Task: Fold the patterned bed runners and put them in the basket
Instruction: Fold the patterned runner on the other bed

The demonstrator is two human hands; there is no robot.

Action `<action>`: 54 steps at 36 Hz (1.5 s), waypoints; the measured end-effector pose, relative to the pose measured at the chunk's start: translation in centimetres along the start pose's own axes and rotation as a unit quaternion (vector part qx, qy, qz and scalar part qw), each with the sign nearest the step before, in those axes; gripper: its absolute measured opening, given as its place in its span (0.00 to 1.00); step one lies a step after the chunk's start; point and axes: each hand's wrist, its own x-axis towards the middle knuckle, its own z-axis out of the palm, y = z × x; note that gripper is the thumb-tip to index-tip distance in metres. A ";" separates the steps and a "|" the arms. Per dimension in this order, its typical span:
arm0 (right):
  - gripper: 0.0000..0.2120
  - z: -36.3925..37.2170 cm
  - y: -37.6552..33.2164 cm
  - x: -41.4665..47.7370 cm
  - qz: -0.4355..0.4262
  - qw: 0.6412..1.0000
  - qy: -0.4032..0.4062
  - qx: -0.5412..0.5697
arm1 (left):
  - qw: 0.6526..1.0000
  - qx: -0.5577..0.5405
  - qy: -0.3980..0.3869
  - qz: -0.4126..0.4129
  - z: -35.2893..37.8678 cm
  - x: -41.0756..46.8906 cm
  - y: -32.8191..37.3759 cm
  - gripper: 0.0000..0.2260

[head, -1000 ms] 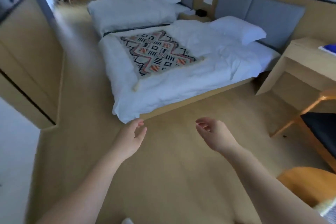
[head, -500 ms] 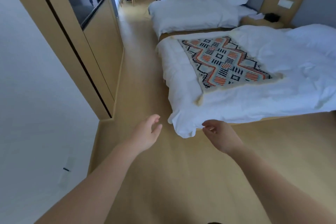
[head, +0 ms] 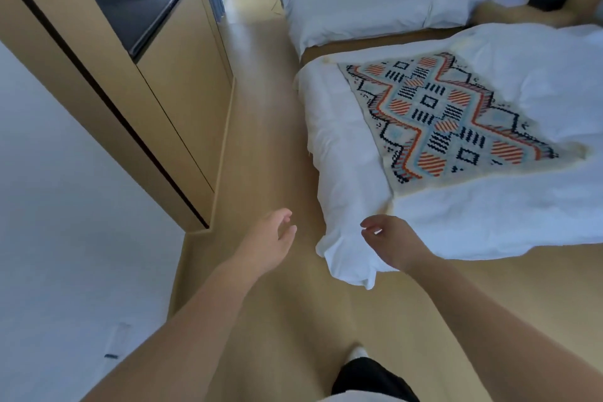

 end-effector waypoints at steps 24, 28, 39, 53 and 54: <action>0.13 -6.9 -1.1 28.9 0.110 0.992 0.058 -0.028 | 0.990 -0.009 -0.101 0.094 -2.2 35.9 2.0 0.17; 0.13 -6.7 -1.9 32.8 0.173 0.978 0.114 -0.028 | 0.977 0.000 -0.144 0.159 -2.7 43.3 2.1 0.15; 0.08 -7.3 -3.0 37.4 0.317 0.924 0.213 -0.006 | 0.914 0.060 -0.259 0.307 -2.2 58.8 7.4 0.19; 0.13 -11.1 6.4 39.9 0.453 0.835 0.294 0.105 | 0.817 0.170 -0.371 0.409 8.9 65.0 20.2 0.21; 0.14 -11.4 6.9 40.6 0.454 0.834 0.291 0.114 | 0.813 0.180 -0.369 0.413 9.2 65.7 20.8 0.21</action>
